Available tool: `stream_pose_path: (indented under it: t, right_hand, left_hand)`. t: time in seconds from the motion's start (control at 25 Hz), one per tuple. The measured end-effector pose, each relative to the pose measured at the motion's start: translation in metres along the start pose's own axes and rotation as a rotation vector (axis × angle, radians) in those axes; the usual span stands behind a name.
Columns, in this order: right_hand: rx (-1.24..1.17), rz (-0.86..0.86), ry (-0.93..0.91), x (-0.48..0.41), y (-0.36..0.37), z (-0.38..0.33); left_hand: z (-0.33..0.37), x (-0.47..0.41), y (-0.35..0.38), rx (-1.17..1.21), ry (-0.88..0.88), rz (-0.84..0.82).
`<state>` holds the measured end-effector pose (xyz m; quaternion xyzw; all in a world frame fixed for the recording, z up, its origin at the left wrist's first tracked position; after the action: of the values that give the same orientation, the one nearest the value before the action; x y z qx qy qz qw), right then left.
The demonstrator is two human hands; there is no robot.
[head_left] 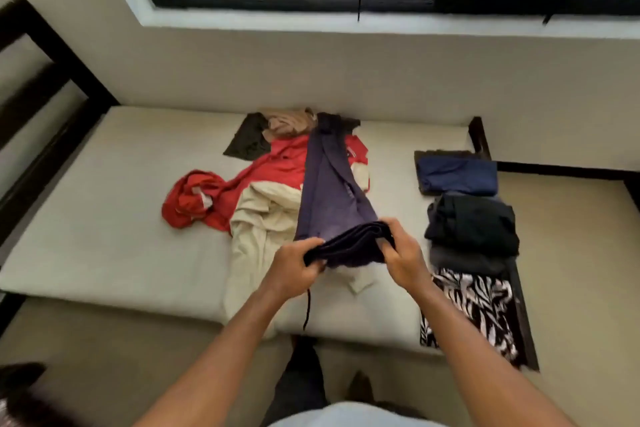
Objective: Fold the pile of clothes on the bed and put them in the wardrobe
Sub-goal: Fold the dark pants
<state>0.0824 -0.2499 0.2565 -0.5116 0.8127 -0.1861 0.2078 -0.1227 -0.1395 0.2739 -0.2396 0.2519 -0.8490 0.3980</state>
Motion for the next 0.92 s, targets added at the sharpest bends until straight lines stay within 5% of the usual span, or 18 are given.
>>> stream_pose_path:
  t: [0.16,0.24,0.72,0.92]
  right_hand:
    - [-0.102,-0.219,0.191,0.079,0.013,0.050]
    - [-0.151,-0.264,0.281,0.101,0.018,0.069]
    - [-0.186,-0.091,0.617,0.005,0.070,0.161]
    - [-0.151,-0.261,0.862,-0.044,0.132,0.263]
  left_hand:
    - [-0.057,0.052,0.083,0.073,-0.335,-0.588]
    - [-0.067,0.058,0.100,0.052,-0.394,-0.702]
    - [-0.110,-0.114,0.105,-0.069,-0.353,-0.469]
    - [-0.202,-0.191,0.164,-0.140,-0.523,-0.599]
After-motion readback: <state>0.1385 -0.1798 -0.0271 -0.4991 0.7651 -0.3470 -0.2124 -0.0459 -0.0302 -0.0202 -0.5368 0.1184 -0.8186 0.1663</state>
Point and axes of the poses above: each hand's wrist, its own x-axis away from the middle knuckle, its own y-axis out of the palm, z = x × y, the point moved 7 cm from there along -x, towards the middle knuckle, and after that the axes turned 12 degrees about -y, right-handed, at the moved point
